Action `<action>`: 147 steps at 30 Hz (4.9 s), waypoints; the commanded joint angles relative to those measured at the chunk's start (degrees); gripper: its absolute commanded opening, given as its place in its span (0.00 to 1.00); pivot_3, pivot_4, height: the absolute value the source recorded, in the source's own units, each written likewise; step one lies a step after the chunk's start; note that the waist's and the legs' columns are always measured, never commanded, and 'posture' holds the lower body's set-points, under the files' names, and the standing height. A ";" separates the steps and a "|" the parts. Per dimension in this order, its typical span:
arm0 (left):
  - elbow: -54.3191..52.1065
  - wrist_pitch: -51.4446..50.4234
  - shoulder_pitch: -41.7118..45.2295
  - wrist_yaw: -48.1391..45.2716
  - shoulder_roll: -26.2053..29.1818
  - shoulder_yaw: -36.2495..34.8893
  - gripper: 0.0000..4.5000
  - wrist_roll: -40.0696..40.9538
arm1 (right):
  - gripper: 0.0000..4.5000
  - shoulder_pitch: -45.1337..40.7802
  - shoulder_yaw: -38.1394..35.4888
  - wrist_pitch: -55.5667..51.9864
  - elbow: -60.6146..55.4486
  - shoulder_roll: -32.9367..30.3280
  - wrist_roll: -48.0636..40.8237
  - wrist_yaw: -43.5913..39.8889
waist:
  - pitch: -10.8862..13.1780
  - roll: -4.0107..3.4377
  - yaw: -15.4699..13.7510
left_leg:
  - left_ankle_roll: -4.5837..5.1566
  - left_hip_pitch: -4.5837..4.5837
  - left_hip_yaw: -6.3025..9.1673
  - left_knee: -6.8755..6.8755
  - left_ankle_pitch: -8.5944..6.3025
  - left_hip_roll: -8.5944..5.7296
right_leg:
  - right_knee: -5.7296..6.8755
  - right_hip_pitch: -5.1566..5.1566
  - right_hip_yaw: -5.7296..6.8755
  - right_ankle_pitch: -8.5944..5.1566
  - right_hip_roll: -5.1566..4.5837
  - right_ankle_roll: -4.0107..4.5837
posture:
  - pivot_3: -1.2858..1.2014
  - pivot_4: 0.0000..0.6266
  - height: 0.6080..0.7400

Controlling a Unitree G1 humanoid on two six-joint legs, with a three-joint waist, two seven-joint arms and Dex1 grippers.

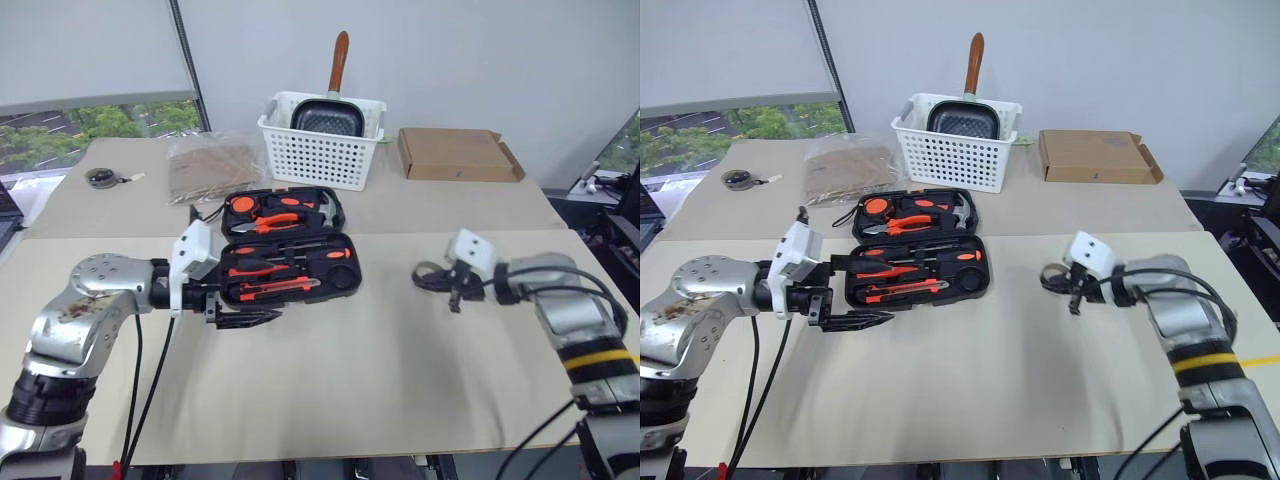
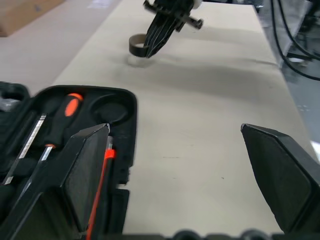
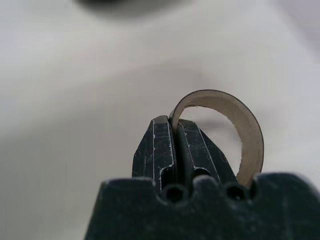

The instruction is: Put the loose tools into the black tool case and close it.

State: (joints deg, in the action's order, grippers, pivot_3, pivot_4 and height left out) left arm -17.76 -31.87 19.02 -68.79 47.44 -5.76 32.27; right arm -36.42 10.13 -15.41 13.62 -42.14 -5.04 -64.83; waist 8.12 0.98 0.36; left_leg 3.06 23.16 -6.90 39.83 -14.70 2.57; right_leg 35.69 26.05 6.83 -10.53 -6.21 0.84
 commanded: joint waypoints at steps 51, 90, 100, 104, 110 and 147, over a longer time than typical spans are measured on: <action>-8.51 -4.17 -8.84 10.68 4.38 -8.90 1.00 5.73 | 0.01 -11.89 9.98 7.57 10.13 18.83 7.03 0.49 | 0.03 -0.06 -0.14 | -0.30 0.00 0.05 -0.03 0.17 0.02 | 0.17 0.04 0.06 -0.05 0.02 0.16 | 0.52 0.24 0.70; 46.42 3.67 13.08 27.00 -10.48 -5.94 1.00 -9.31 | 0.08 -27.04 -12.32 -6.14 47.78 28.23 -4.33 21.34 | 0.05 -0.05 0.61 | -0.53 0.14 -0.08 -0.10 0.31 -0.08 | 0.31 0.05 0.09 0.30 -0.06 0.66 | 0.52 0.24 0.70; 48.21 4.74 14.85 25.50 -12.96 -4.35 1.00 -11.60 | 0.01 -25.62 -11.38 -7.98 45.03 28.30 -3.57 20.96 | 0.02 -0.02 0.87 | -0.60 0.02 -0.08 -0.10 0.35 -0.04 | 0.33 0.03 0.09 0.30 -0.06 0.60 | 0.52 0.24 0.70; 47.72 4.28 14.16 23.76 -12.83 -3.86 0.94 -12.12 | 0.00 -24.06 -10.68 -9.87 41.80 27.86 -3.49 20.11 | 0.02 -0.02 0.91 | -0.61 -0.01 -0.07 -0.10 0.36 -0.03 | 0.32 0.03 0.08 0.29 -0.06 0.58 | 0.52 0.24 0.70; 47.09 4.04 13.56 22.89 -13.18 -3.56 0.52 -12.64 | 0.00 -21.73 -10.35 -12.58 37.00 26.92 -3.52 19.67 | 0.02 -0.02 0.94 | -0.61 -0.01 -0.07 -0.10 0.36 -0.02 | 0.32 0.03 0.08 0.29 -0.06 0.58 | 0.52 0.24 0.70; 32.27 2.66 3.56 17.36 -16.45 0.38 0.01 -11.44 | 0.00 -3.60 -8.78 -22.16 6.97 26.21 -9.19 16.38 | -0.03 -0.09 0.47 | -0.43 0.01 -0.09 -0.14 0.23 -0.12 | 0.29 -0.01 0.06 0.19 -0.21 0.42 | 0.52 0.24 0.70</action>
State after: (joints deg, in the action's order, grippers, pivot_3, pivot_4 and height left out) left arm 15.50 -27.90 24.42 -50.42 31.99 -7.79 20.72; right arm -41.61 0.06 -33.50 29.91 -16.57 -10.65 -46.73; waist 8.09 0.88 0.83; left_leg 2.64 23.16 -6.99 39.69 -14.49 2.46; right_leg 35.98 26.04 6.87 -10.35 -6.42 1.26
